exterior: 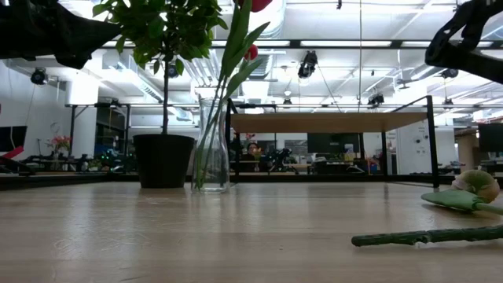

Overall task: Pick and place flowers into a vace then onto a shelf
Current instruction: Move the bottom transparent vase from bottom to middle right of the table

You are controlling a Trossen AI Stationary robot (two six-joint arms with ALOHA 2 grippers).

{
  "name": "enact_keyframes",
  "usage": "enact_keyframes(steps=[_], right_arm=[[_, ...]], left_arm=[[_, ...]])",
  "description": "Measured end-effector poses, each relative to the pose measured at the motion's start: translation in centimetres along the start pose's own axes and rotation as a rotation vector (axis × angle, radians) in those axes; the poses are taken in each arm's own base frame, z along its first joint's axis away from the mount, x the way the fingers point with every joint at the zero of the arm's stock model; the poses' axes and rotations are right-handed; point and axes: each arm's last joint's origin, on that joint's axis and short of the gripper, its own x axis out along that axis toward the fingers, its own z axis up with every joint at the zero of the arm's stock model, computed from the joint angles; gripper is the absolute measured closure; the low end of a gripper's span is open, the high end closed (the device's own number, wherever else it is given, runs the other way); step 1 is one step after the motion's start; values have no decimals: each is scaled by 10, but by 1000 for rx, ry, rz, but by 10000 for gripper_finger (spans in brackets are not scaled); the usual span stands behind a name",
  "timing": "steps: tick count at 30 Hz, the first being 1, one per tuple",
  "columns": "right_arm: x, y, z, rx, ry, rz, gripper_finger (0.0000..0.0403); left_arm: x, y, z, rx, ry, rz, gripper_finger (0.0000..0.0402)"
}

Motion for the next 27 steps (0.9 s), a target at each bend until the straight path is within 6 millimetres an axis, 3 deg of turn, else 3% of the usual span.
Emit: enact_keyframes(steps=[5,13,27], right_arm=[[2,-22,17,32,12,-54,220],[2,-36,55,111,-22,-38,220],[0,-28,71,-392,-367,117,220]], left_arm=[[0,0,0,0,0,0,397],[0,0,0,0,-1,0,397],[0,0,2,-7,-15,3,397]])
